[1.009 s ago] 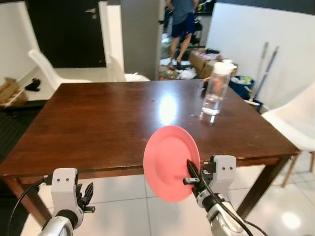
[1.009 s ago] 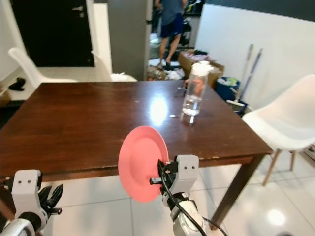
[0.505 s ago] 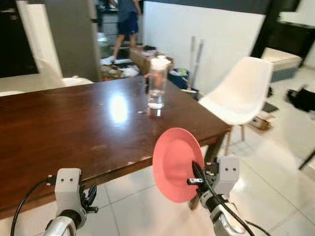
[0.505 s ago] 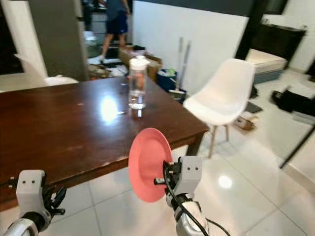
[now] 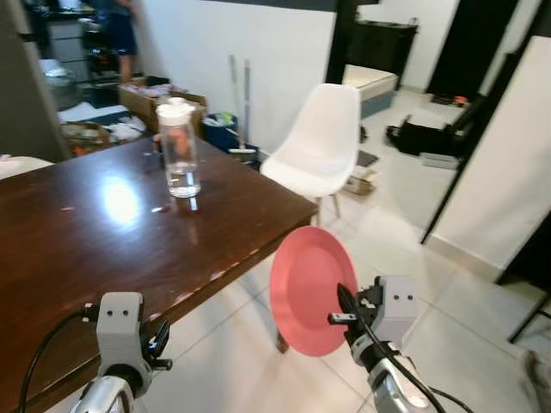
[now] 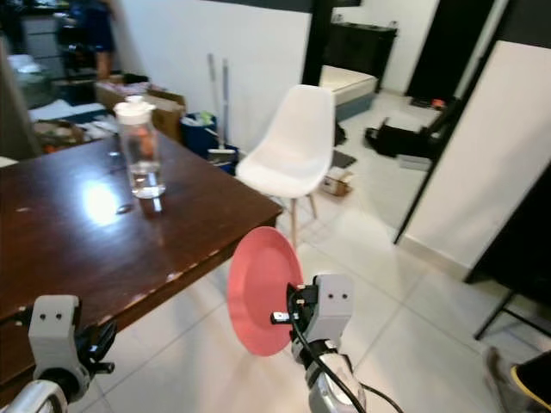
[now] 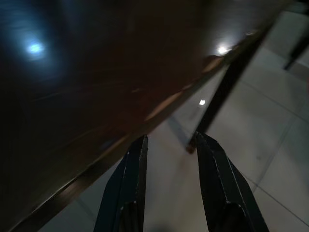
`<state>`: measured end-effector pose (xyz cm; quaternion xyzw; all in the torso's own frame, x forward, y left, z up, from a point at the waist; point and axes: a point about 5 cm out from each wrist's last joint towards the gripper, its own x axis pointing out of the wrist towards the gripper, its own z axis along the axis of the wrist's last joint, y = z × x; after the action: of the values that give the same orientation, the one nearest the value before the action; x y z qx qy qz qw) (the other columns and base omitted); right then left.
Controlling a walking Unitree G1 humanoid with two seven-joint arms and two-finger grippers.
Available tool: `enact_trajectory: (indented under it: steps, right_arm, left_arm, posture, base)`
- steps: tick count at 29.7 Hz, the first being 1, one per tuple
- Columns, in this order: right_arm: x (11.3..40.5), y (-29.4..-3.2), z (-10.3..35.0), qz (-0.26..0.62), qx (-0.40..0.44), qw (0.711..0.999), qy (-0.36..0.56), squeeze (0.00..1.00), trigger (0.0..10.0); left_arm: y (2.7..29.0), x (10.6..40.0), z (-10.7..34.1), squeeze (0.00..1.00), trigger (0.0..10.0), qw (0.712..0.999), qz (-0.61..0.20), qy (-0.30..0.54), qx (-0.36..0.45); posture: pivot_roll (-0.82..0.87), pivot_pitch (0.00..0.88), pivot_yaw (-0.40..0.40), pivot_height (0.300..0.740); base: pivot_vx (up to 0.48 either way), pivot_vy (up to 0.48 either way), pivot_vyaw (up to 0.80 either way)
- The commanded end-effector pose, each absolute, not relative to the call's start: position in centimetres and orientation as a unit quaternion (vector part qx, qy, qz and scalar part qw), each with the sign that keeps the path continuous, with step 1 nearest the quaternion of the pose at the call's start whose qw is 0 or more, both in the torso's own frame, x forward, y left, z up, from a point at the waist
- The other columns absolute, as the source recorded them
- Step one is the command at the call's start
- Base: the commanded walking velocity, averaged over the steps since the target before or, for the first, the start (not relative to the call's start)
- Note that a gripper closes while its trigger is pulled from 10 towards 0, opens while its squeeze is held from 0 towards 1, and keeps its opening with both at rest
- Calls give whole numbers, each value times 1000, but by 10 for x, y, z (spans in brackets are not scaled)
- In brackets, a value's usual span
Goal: Setting the table
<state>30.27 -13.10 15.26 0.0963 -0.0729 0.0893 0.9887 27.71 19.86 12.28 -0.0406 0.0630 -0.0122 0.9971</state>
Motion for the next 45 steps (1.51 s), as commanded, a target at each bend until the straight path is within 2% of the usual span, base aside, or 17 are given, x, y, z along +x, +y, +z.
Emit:
enact_trajectory:
  steps: [1, 31, 45]
  right_arm:
    - [301, -129, 149, 88, 101, 989, -70, 0, 10000]
    - [304, -129, 150, 92, 97, 988, -71, 0, 10000]
    - [303, -130, 150, 94, 95, 988, -71, 0, 10000]
  left_arm:
    - [200, 272, 115, 0, 10000, 996, -10, 79, -39]
    - [199, 264, 109, 0, 10000, 995, -9, 86, -44]
    - [189, 258, 104, 0, 10000, 994, -22, 93, -50]
  posture:
    - [57, 103, 53, 740]
    - [57, 94, 46, 740]
    - [58, 98, 44, 740]
  base:
    - [0, 0, -800]
    - [0, 0, -800]
    - [0, 0, -800]
